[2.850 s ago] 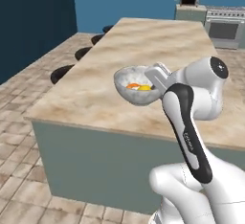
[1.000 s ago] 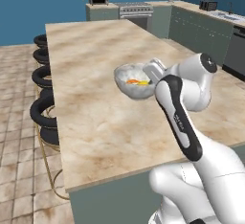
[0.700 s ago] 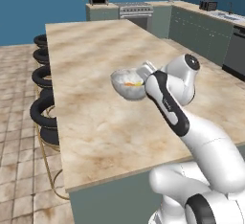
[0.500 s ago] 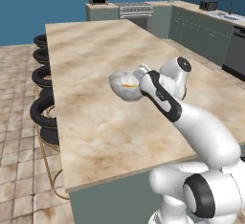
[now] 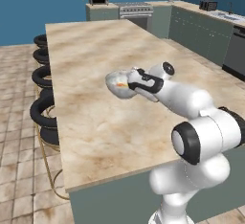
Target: The microwave is finished heating the shrimp and lemon. Take the bowl containing the food and place it on the dining counter.
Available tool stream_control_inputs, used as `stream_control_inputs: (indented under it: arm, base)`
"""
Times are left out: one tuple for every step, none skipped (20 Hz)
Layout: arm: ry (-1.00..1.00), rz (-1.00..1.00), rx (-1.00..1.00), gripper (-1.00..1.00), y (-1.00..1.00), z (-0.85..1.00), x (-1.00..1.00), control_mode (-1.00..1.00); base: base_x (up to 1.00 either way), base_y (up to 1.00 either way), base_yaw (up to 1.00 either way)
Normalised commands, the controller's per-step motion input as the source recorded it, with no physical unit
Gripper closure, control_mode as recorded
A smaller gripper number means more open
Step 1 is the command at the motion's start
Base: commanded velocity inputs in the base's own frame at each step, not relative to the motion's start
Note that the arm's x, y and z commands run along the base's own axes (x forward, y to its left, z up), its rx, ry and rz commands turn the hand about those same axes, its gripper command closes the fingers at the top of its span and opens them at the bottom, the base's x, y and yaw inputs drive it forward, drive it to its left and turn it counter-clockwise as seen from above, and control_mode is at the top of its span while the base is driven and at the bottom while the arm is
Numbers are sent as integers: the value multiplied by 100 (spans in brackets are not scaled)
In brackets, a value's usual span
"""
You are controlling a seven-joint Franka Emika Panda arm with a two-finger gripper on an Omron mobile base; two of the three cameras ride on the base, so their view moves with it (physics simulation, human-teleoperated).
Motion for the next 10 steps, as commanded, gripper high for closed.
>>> stream_control_inputs:
  arm:
    - [0, 0, 0, 100, 0, -22, 100, -100]
    - [0, 0, 0, 100, 0, -40, 100, -100]
    - [2, 0, -2, 100, 0, -61, 98, -100]
    - [9, 0, -8, 100, 0, -79, 99, -100]
    - [7, 0, -8, 100, 0, -71, 97, -100]
    - [5, 0, -6, 100, 0, -63, 98, -100]
    - [1, 0, -5, 100, 0, -49, 97, -100]
    - [0, 0, -4, 100, 0, -45, 99, -100]
    - [0, 0, -4, 100, 0, -43, 98, -100]
    - [0, 0, -4, 100, 0, -44, 93, -100]
  base:
    - [0, 0, 0]
    - [0, 0, 0]
    - [0, 0, 0]
    - [0, 0, 0]
    - [0, 0, 0]
    - [0, 0, 0]
    - [0, 0, 0]
    - [0, 0, 0]
    - [0, 0, 0]
    - [0, 0, 0]
